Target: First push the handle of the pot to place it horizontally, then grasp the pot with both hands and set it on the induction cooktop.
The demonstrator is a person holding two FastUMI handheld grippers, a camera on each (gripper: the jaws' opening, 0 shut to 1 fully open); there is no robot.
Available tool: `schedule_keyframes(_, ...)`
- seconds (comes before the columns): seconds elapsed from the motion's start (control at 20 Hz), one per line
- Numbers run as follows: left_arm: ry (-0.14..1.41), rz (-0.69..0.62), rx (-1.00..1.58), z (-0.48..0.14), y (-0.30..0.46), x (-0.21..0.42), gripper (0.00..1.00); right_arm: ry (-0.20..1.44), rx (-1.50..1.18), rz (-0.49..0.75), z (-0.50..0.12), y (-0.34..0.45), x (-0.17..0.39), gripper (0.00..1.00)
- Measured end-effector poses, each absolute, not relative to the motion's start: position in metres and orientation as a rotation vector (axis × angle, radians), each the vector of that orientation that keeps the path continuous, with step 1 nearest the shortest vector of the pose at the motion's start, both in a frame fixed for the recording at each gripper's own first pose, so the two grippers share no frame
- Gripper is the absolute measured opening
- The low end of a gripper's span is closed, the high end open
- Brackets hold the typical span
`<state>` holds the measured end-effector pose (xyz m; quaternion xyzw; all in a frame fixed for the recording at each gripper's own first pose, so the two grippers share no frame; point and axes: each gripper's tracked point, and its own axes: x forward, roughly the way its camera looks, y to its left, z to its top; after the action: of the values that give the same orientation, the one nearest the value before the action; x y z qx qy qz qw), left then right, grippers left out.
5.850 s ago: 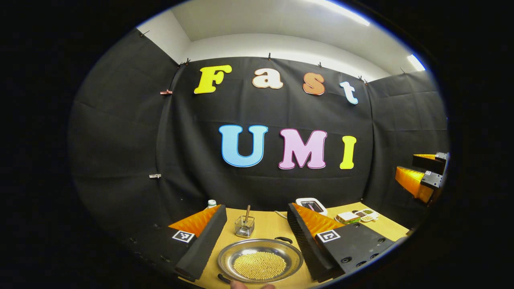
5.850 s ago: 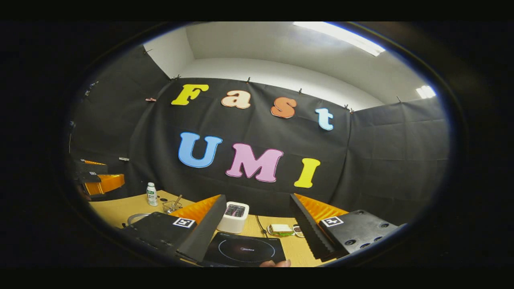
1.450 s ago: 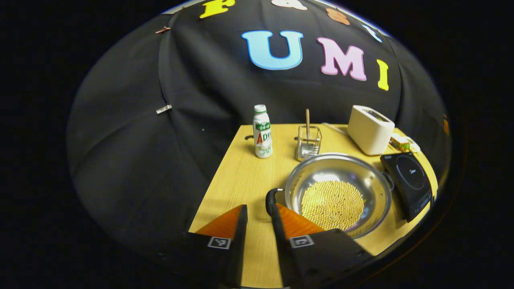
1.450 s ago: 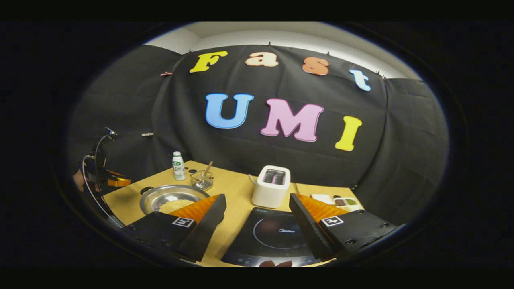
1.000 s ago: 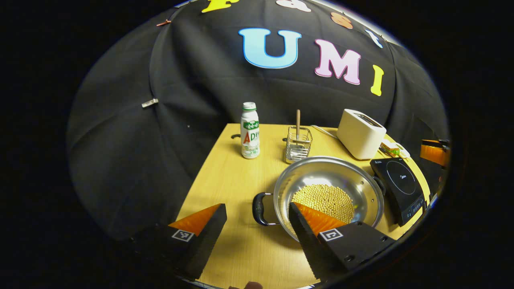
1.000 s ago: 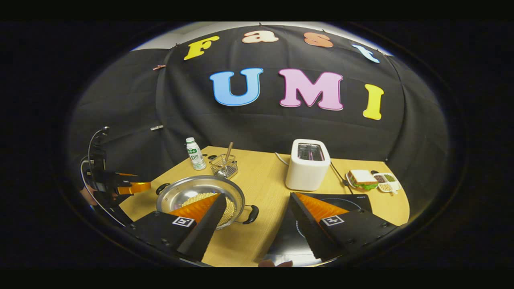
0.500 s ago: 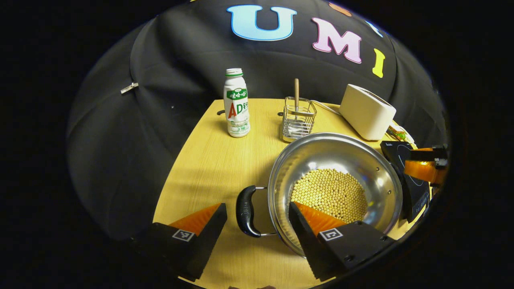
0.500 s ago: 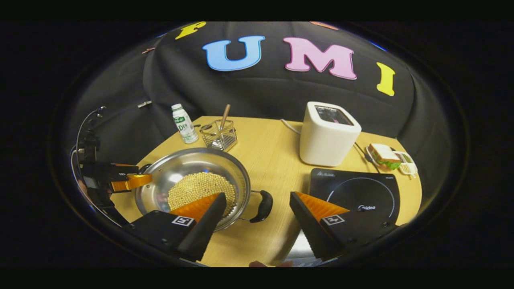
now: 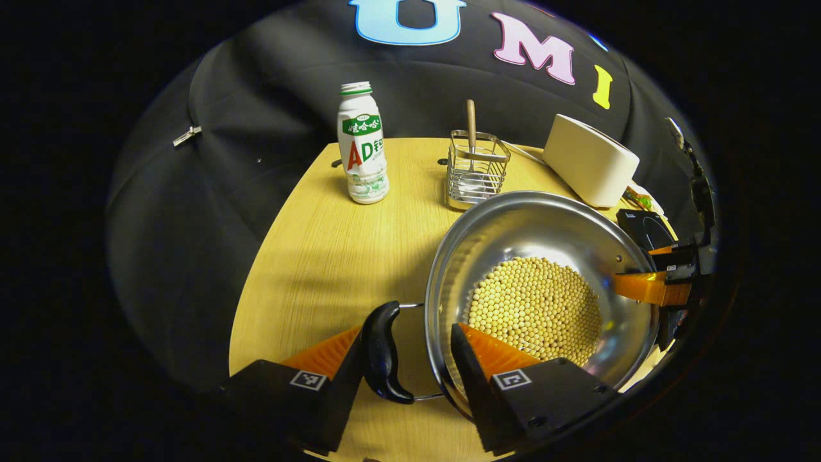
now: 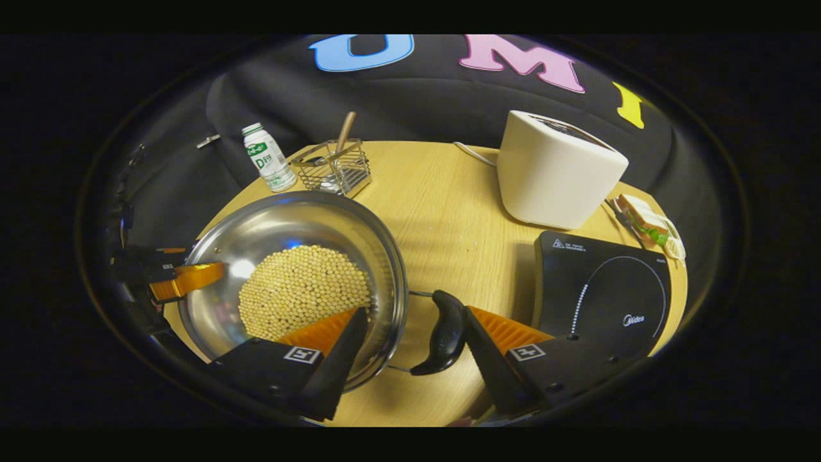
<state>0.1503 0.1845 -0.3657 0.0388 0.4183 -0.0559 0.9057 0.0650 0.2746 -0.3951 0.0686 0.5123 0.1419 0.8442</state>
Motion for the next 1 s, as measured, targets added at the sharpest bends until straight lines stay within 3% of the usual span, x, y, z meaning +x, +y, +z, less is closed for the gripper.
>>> schedule_keyframes(0.1, 0.864, -0.119, 0.079, -0.367, 0.183, 0.152, 0.73, 1.096, 0.150, 0.266, -0.401, 0.271, 0.070, 0.81)
schedule_keyframes(0.15, 0.870, -0.124, 0.079, -0.369, 0.184, 0.152, 0.73, 1.112, 0.163, 0.259, -0.400, 0.272, 0.068, 0.70)
schedule_keyframes(0.4, 0.879, -0.109, 0.075, -0.365, 0.182, 0.150, 0.64, 1.140, 0.177, 0.275, -0.399, 0.272, 0.063, 0.60)
schedule_keyframes(1.0, 0.857, -0.108, 0.078, -0.285, 0.136, 0.110, 0.62, 1.083, 0.197, 0.288, -0.321, 0.209, 0.048, 0.59)
